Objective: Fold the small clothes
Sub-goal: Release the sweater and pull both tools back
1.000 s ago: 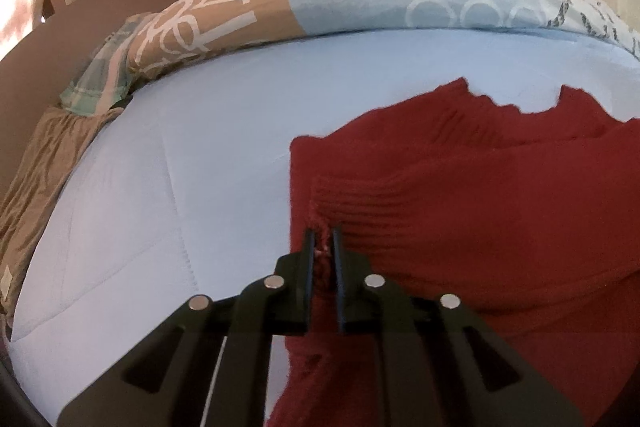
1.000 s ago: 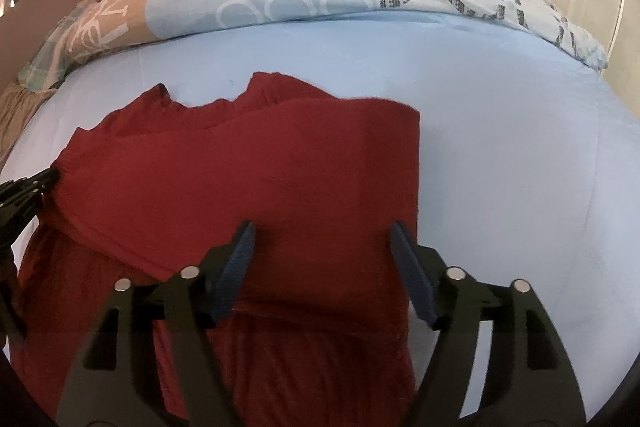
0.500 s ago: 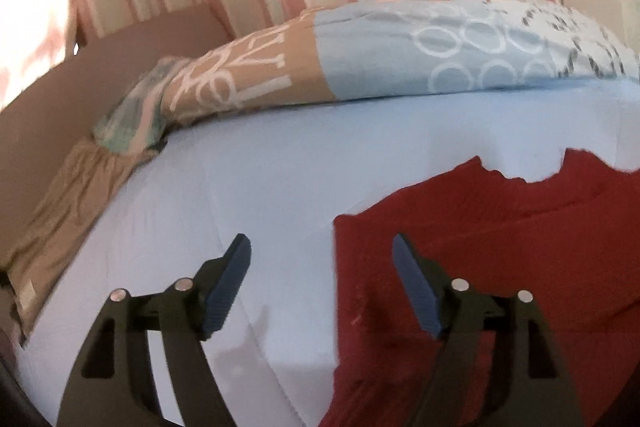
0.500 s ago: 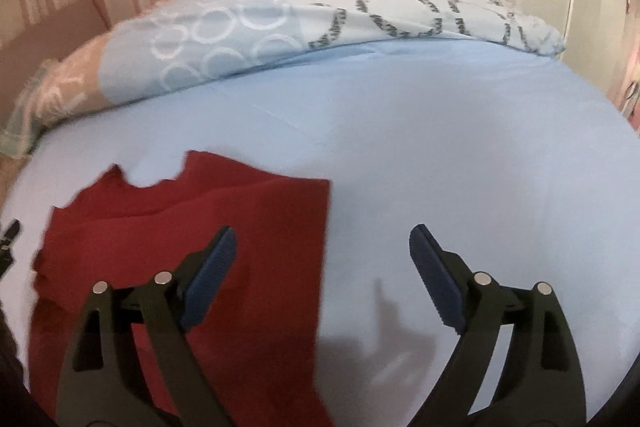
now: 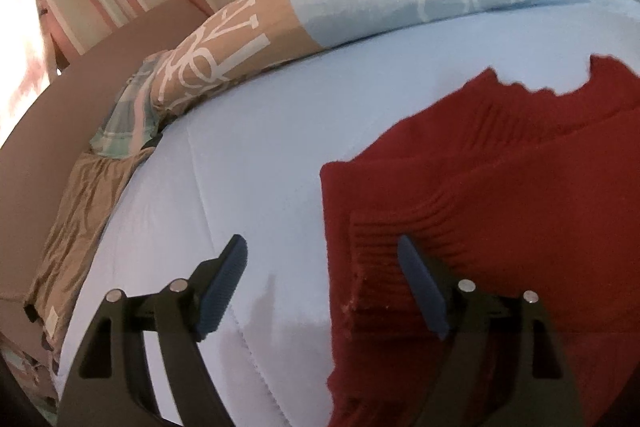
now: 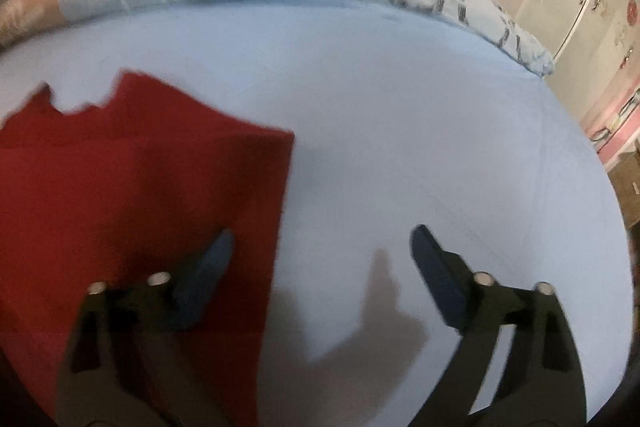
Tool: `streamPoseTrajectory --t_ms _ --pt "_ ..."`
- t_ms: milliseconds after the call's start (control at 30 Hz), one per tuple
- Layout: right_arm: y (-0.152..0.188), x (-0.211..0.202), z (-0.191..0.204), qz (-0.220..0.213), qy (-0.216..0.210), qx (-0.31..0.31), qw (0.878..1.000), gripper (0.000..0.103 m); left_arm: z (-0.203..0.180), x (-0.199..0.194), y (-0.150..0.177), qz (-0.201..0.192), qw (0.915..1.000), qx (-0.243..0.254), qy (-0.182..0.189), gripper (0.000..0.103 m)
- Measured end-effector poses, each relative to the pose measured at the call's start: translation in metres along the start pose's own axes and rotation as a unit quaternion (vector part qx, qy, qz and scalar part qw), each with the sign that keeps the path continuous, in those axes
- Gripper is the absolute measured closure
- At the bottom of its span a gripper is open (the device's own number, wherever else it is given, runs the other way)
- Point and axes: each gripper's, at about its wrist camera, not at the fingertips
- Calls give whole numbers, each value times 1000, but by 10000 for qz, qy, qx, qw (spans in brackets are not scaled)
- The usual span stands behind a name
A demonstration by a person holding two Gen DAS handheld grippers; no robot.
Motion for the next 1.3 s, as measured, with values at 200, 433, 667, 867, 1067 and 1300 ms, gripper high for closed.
streamPoseTrajectory --t_ms 200,433,667,867,1067,1300 --pt "27 -30 33 -202 -354 -486 9980 12 10 -35 12 -362 9977 -229 523 24" --pt "30 -15 42 114 0 -472 9988 5 10 -14 26 213 9975 -200 643 24" --pt "41 -72 44 -474 -227 -596 9968 7 29 -61 52 -298 9941 -496 921 21" --pt "88 -132 62 -776 -411 -785 9930 7 43 -109 104 -357 9908 -790 1043 19" --pt "166 -192 48 -1111 -632 -701 9893 7 74 -171 177 -645 9862 -880 1246 9" --pt "267 -217 -14 -1074 -806 115 9909 25 100 -224 267 -1051 9823 -965 1217 9"
Point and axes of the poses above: each gripper's, at about its wrist camera, not at the fingertips, and x roughly the way its jaws point, z to its left, y to its underside, and after that the axes turned 8 degrees about z, right-handed
